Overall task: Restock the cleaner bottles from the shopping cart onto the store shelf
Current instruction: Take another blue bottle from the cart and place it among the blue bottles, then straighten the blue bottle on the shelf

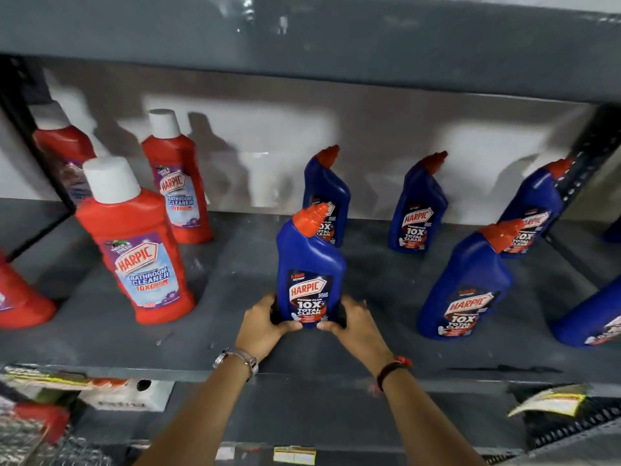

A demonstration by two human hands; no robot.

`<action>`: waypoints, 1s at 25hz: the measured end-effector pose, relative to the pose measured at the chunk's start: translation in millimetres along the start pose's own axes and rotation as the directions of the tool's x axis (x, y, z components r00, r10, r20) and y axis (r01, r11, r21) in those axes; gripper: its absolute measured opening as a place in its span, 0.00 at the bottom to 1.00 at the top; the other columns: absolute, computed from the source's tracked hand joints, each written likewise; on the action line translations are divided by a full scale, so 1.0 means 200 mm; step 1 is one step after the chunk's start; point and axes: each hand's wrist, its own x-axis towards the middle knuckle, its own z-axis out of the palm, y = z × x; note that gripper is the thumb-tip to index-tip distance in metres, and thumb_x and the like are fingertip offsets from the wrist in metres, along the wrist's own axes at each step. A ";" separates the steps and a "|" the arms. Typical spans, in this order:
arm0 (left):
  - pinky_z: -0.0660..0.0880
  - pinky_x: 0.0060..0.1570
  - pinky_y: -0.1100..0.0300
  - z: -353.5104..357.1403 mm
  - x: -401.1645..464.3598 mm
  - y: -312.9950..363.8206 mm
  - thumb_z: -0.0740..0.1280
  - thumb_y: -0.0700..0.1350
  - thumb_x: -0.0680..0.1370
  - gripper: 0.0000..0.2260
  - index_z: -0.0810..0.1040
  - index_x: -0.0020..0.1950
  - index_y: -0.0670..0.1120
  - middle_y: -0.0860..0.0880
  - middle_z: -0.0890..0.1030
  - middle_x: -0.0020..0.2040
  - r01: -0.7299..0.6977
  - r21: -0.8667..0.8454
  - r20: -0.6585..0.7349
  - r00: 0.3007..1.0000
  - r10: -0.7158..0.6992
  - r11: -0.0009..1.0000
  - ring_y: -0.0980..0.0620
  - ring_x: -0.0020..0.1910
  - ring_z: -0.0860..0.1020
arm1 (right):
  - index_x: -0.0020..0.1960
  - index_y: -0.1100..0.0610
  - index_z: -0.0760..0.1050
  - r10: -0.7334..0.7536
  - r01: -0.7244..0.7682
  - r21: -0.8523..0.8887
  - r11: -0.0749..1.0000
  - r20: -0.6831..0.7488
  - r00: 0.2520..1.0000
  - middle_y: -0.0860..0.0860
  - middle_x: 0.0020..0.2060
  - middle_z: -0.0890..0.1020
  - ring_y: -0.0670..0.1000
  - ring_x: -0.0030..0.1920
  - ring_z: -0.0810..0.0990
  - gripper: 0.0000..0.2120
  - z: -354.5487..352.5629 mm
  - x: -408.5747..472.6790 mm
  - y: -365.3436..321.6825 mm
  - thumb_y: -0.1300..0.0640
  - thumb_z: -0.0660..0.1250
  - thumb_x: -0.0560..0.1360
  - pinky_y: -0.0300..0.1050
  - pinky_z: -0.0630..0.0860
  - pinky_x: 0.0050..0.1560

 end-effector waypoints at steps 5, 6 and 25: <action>0.69 0.42 0.80 0.07 -0.03 0.01 0.74 0.40 0.65 0.25 0.71 0.60 0.45 0.52 0.78 0.53 -0.056 -0.017 0.063 0.996 0.057 0.998 0.57 0.51 0.75 | 0.59 0.57 0.68 0.046 -0.044 0.064 0.997 -0.020 0.999 0.51 0.54 0.78 0.55 0.61 0.71 0.24 -0.07 -0.10 0.08 0.57 0.74 0.67 0.61 0.64 0.69; 0.68 0.40 0.82 0.07 -0.04 0.00 0.74 0.39 0.66 0.25 0.71 0.61 0.45 0.54 0.78 0.52 -0.063 -0.030 0.049 0.997 0.064 0.998 0.58 0.51 0.75 | 0.60 0.56 0.68 0.049 -0.047 0.068 0.997 -0.022 0.999 0.52 0.56 0.78 0.55 0.63 0.70 0.25 -0.07 -0.11 0.09 0.56 0.74 0.67 0.61 0.62 0.70; 0.68 0.47 0.76 0.03 -0.07 -0.05 0.74 0.36 0.65 0.28 0.70 0.62 0.46 0.57 0.75 0.54 -0.094 -0.080 0.006 0.995 0.095 0.992 0.60 0.53 0.74 | 0.59 0.56 0.68 0.080 -0.033 0.198 0.980 -0.235 0.969 0.53 0.56 0.76 0.52 0.59 0.73 0.26 -0.10 -0.20 0.08 0.58 0.76 0.65 0.50 0.73 0.61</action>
